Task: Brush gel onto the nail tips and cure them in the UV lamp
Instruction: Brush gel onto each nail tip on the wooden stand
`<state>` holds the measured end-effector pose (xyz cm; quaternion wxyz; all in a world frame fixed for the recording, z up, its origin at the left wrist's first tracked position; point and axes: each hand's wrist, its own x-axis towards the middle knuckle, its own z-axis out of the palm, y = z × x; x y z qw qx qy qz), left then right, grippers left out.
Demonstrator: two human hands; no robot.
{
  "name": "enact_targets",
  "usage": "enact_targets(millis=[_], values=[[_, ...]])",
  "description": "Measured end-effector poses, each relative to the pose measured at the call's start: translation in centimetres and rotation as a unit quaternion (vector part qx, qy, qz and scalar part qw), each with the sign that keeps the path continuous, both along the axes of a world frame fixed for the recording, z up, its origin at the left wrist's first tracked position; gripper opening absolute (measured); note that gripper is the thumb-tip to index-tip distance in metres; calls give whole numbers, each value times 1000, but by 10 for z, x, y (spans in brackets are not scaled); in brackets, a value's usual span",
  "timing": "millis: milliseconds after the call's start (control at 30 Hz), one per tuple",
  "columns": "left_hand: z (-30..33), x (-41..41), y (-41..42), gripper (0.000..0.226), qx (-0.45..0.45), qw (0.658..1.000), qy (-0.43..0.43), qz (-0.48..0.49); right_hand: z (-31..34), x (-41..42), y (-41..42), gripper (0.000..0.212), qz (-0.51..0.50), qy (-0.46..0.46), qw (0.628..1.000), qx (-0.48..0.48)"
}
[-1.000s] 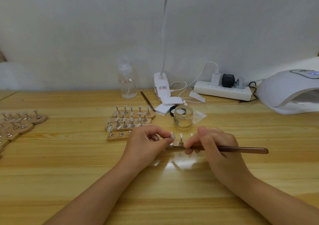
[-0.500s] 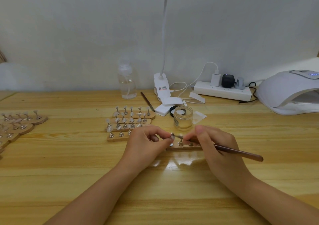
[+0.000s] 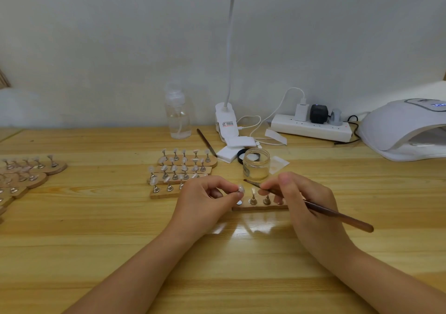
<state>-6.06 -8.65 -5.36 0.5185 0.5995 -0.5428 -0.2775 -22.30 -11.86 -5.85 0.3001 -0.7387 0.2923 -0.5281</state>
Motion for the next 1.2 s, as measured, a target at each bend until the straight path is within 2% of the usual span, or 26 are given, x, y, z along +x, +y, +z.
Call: enact_targets(millis=[133,433,700,933,1067,1200], values=[[0,0,0,21,2,1000,2,2,0,1,2,41,34,-33,998,32],[0,0,0,17,3,1000,-3,6,-1,0,2,41,33,-46,998,34],[0,1,0,23,2,1000,-5,4,-2,-1,3,43,24,-24,999,24],[1,0,1,15,0,1000,3,-7,1,1,3,42,16,-6,1000,24],[2,0,2,15,-3,1000,-8,-15,3,0,2,38,-10,8,1000,-13],[2,0,2,20,-11,1000,-22,-9,2,1,4,41,-5,7,1000,9]])
